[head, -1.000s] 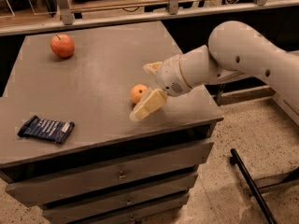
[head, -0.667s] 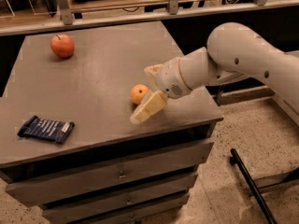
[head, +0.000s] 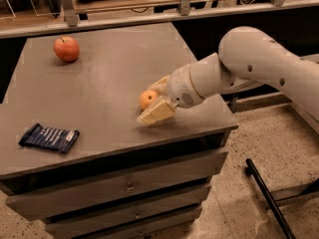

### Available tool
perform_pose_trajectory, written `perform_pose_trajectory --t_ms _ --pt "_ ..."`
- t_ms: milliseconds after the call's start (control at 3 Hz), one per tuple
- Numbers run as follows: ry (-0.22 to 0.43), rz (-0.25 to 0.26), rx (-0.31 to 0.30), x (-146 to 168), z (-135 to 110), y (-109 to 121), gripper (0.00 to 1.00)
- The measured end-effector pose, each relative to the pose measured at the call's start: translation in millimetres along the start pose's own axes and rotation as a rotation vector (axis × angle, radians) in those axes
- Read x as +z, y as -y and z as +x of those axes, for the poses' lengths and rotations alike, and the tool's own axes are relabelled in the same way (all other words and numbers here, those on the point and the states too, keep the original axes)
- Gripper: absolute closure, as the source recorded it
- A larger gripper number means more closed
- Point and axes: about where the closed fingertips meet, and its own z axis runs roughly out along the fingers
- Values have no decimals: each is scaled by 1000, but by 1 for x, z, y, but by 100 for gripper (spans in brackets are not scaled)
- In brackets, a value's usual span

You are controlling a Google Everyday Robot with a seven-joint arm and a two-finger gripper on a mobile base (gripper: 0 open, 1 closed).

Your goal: Move orange near apple

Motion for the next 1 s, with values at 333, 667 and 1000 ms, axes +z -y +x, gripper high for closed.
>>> perform_pose_trajectory --t_ms 333,667,1000 --pt "0 -2 -2 1 -1 -1 58" --pt "-1 -5 -4 2 -2 -2 81" --pt "-1 -7 -7 3 -3 -3 100"
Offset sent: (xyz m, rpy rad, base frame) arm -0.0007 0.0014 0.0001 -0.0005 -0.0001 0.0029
